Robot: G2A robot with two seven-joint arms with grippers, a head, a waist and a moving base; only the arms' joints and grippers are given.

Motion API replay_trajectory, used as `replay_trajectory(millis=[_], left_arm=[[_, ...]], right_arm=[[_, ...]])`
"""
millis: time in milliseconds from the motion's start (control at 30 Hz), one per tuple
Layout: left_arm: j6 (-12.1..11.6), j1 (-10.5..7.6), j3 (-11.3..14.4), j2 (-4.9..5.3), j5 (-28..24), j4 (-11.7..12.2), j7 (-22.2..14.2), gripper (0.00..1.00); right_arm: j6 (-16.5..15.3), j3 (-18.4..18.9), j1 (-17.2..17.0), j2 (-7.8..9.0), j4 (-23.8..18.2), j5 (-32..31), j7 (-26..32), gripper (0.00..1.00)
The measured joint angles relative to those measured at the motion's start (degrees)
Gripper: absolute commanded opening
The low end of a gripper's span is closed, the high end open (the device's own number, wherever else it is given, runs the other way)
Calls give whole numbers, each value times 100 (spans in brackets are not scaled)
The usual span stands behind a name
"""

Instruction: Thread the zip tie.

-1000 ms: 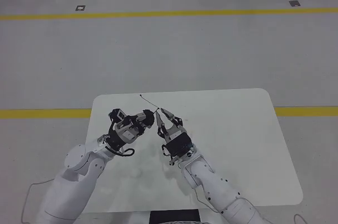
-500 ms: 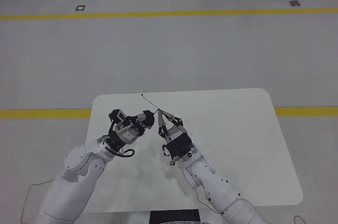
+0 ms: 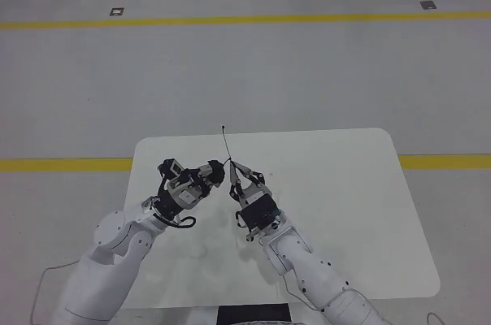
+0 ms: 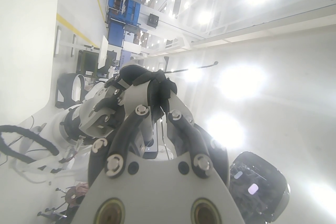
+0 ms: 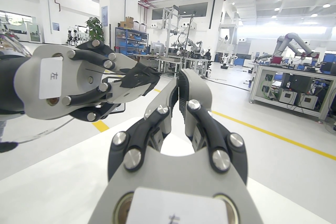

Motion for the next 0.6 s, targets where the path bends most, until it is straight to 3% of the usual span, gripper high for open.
replay_trajectory(millis=[600], left_arm=[[-30, 38, -15, -3, -9, -34, -11, 0]], right_arm=[[275, -59, 14, 117, 3, 0, 200, 0]])
